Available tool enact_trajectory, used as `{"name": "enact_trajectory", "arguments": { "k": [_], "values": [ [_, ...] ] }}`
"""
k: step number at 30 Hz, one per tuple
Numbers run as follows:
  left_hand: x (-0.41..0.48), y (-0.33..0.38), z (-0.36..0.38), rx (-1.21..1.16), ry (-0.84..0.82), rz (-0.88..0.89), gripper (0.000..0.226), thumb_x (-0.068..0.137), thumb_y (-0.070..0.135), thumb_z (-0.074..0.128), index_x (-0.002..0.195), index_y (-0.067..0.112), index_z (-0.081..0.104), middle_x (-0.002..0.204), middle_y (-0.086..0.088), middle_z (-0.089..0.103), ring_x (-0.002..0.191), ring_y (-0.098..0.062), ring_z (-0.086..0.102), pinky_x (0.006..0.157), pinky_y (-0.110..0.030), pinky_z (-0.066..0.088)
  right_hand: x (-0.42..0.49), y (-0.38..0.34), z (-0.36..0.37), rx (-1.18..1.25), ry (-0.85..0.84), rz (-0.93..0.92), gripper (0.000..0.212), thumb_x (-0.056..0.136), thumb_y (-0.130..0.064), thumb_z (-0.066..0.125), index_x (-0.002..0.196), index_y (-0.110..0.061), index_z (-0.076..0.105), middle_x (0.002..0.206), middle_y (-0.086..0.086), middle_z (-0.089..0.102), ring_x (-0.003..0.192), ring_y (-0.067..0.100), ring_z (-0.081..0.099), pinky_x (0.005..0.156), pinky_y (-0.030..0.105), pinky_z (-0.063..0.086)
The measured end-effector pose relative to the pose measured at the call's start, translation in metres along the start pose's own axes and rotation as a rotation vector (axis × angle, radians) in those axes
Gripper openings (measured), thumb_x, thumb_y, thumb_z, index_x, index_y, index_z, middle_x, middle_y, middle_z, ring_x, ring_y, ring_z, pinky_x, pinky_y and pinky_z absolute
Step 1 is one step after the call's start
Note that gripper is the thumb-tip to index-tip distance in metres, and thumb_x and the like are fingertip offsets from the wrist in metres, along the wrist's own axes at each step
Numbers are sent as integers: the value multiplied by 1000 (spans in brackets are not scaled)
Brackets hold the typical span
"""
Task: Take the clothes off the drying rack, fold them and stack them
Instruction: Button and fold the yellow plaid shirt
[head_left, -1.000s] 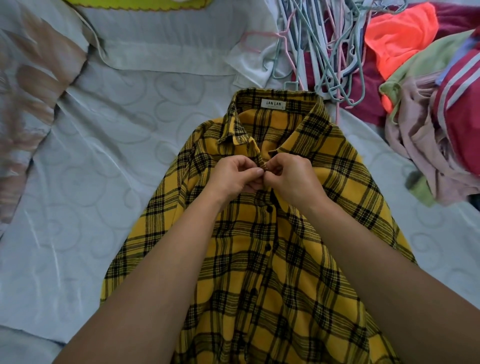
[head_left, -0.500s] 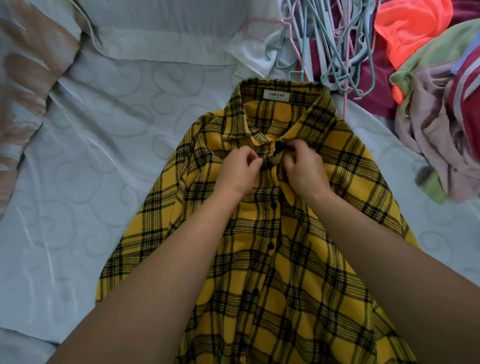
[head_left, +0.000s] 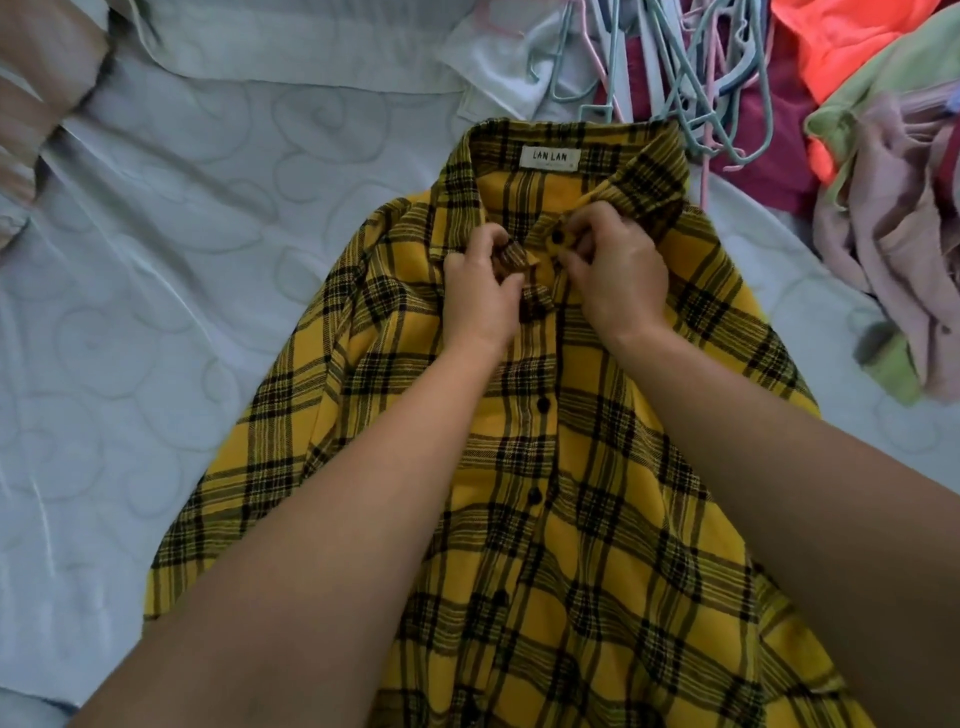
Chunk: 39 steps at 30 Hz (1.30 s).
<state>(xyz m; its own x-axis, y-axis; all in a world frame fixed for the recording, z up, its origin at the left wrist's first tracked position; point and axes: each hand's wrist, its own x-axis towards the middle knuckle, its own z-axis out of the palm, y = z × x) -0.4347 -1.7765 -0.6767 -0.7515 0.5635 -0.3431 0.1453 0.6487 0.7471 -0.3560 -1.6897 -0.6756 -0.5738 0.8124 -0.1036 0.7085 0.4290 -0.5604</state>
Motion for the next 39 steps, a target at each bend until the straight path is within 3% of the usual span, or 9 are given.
{"name": "enact_trajectory", "arguments": {
  "k": [3, 5, 9, 11, 16, 23, 26, 34, 39],
  "values": [
    [6, -3, -2, 156, -12, 77, 43, 88, 2, 57, 126, 20, 48, 124, -10, 39, 107, -21, 51, 91, -21, 40, 3, -3, 4, -145, -44, -89, 27, 92, -17, 54, 119, -17, 56, 117, 6, 60, 102, 25, 59, 82, 40, 49],
    [11, 3, -1, 126, 31, 114, 45, 86, 1, 58, 125, 18, 46, 122, -9, 46, 101, -15, 50, 89, -23, 44, 10, -6, 6, -180, -80, -36, 25, 92, -17, 53, 117, -15, 57, 117, 7, 60, 104, 26, 59, 84, 39, 48],
    [14, 18, 0, -317, 180, 23, 47, 80, 7, 70, 106, 12, 32, 91, -2, 59, 81, -14, 61, 69, -18, 52, 22, -7, 2, 65, -154, 152, 18, 89, -19, 60, 106, -14, 62, 107, 3, 63, 96, 19, 59, 85, 35, 50],
    [10, 20, 4, -500, 244, -114, 47, 79, 10, 72, 99, 12, 29, 89, -2, 56, 83, -16, 61, 70, -19, 51, 22, -5, 0, 179, -165, 163, 15, 89, -18, 60, 102, -13, 64, 99, -2, 61, 89, 12, 57, 80, 26, 50],
    [-1, 26, 13, -841, 182, -370, 14, 84, 19, 68, 88, 11, 58, 90, -4, 64, 87, -17, 62, 73, -23, 53, 13, -8, -8, 454, -116, 160, 8, 89, -19, 59, 95, -14, 63, 82, -11, 56, 75, 1, 54, 69, 15, 48],
    [-1, 40, -4, -830, 180, -433, 7, 87, 14, 64, 81, 12, 60, 79, 0, 62, 73, -12, 59, 63, -19, 52, 2, -18, -24, 448, -194, 98, 3, 90, -18, 59, 91, -19, 61, 87, -6, 61, 84, 11, 60, 79, 29, 54],
    [-3, 42, -18, -712, 140, -317, 12, 90, 9, 58, 81, 17, 56, 80, 2, 61, 68, -9, 58, 59, -18, 49, 2, -21, -36, 468, -129, 144, 3, 89, -17, 59, 88, -19, 61, 87, -2, 62, 84, 14, 61, 80, 35, 55],
    [-36, 58, -49, -696, 39, -189, 15, 87, 3, 58, 87, 17, 58, 81, -1, 60, 61, -9, 56, 55, -16, 50, -17, -57, -73, 404, -96, 29, 3, 90, -16, 58, 92, -15, 60, 86, -3, 59, 83, 14, 57, 72, 22, 48],
    [-51, 67, -57, -607, 48, -134, 20, 85, 3, 61, 78, 21, 58, 81, 0, 59, 75, -15, 56, 72, -30, 50, -30, -69, -87, 319, -128, 13, 7, 90, -18, 58, 94, -13, 62, 92, -2, 59, 85, 12, 55, 73, 23, 47]
  ]
}}
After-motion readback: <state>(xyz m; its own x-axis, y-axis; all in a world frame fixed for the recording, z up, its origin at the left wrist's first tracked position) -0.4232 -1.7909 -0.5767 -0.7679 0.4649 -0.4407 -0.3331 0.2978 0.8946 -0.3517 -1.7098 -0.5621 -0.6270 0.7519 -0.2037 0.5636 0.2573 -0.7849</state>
